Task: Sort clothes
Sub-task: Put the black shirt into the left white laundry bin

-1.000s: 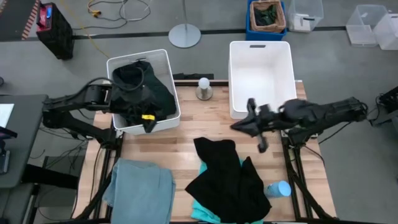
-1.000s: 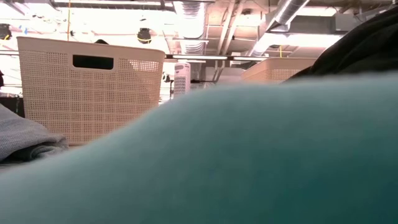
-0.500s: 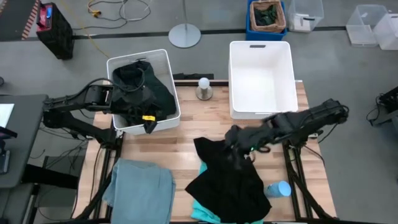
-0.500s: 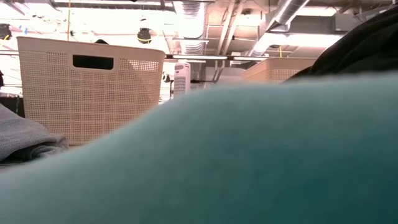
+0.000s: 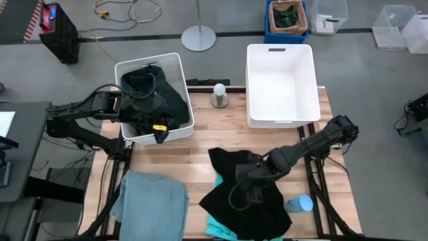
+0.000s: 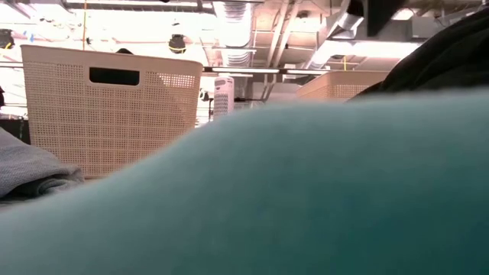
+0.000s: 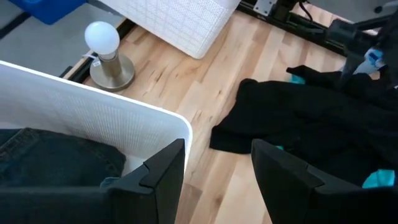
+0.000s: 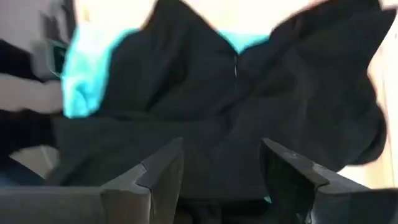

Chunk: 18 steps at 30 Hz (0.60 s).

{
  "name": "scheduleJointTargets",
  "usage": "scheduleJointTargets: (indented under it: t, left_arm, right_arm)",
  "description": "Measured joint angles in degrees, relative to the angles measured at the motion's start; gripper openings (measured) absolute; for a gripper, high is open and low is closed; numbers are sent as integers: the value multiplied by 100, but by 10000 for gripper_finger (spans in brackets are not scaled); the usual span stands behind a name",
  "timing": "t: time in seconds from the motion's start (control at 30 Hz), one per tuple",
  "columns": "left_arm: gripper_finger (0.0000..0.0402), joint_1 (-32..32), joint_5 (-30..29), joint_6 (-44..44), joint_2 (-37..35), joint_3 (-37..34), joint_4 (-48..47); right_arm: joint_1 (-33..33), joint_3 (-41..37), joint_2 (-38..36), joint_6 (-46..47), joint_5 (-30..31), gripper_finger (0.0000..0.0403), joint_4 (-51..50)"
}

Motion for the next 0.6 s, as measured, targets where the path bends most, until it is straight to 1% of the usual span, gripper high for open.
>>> scheduleJointTargets:
  t: [0.23, 0.5, 0.6]
  left_arm:
    - [180, 0, 3, 118, 0, 0, -25]
    - [180, 0, 9, 189, 0, 0, -334]
    - [180, 0, 15, 187, -2, 0, -447]
  right_arm:
    - [13, 0, 634, 174, -66, 229, -244]
    - [-92, 0, 1348, 149, -177, 228, -277]
    - [-113, 0, 1560, 148, -243, 222, -264]
